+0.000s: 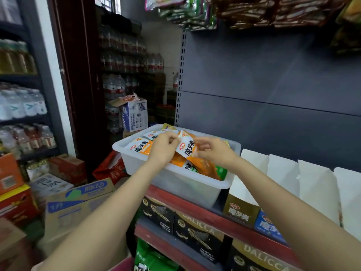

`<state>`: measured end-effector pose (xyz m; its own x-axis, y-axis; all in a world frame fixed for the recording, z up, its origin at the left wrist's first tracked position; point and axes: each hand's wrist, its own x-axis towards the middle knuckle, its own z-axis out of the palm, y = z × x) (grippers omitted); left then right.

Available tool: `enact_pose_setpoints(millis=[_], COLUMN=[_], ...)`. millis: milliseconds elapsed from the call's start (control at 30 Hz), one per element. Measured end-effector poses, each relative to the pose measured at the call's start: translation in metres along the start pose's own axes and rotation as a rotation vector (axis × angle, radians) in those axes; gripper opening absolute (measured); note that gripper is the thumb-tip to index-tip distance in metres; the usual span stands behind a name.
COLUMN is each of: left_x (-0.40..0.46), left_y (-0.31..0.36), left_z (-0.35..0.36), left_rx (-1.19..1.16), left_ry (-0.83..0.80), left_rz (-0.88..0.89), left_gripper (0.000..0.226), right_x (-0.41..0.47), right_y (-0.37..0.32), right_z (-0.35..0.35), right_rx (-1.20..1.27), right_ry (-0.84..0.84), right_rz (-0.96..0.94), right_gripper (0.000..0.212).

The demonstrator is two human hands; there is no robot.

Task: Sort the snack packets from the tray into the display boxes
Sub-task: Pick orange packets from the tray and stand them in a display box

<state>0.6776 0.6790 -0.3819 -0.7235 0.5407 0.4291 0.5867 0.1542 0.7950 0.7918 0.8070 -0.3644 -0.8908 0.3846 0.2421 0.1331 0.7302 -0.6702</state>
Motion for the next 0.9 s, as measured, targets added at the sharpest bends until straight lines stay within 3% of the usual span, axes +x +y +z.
enact_pose_setpoints(millis=[100, 167, 300, 400, 533, 767, 900], left_x=[-0.006, -0.009, -0.015, -0.019, -0.034, -0.071, -0.088], left_y=[0.021, 0.041, 0.086, 0.112, 0.143, 0.204, 0.22], left_z=[0.004, 0.006, 0.023, 0.05, 0.107, 0.209, 0.257], left_rx=[-0.117, -0.169, -0.369, -0.522, -0.556, -0.505, -0.179], left_ry=[0.079, 0.12, 0.146, 0.044, -0.174, -0.421, -0.478], left_rz=[0.111, 0.207, 0.274, 0.229, 0.188, 0.229, 0.408], left_gripper=[0.014, 0.014, 0.01, 0.013, 0.015, 0.013, 0.032], right_x=[-0.006, -0.014, -0.043, -0.074, -0.122, -0.217, -0.252], right_y=[-0.001, 0.0, 0.004, 0.012, 0.036, 0.09, 0.118], right_z=[-0.01, -0.02, -0.052, -0.081, -0.124, -0.193, -0.221], right_rx=[0.001, 0.03, 0.22, 0.361, 0.416, 0.298, 0.233], right_ry=[0.227, 0.35, 0.499, 0.597, 0.626, 0.757, 0.93], right_rz=[-0.047, -0.075, -0.116, -0.109, -0.01, 0.106, 0.171], right_gripper=[0.041, 0.022, 0.009, 0.007, 0.006, 0.021, 0.02])
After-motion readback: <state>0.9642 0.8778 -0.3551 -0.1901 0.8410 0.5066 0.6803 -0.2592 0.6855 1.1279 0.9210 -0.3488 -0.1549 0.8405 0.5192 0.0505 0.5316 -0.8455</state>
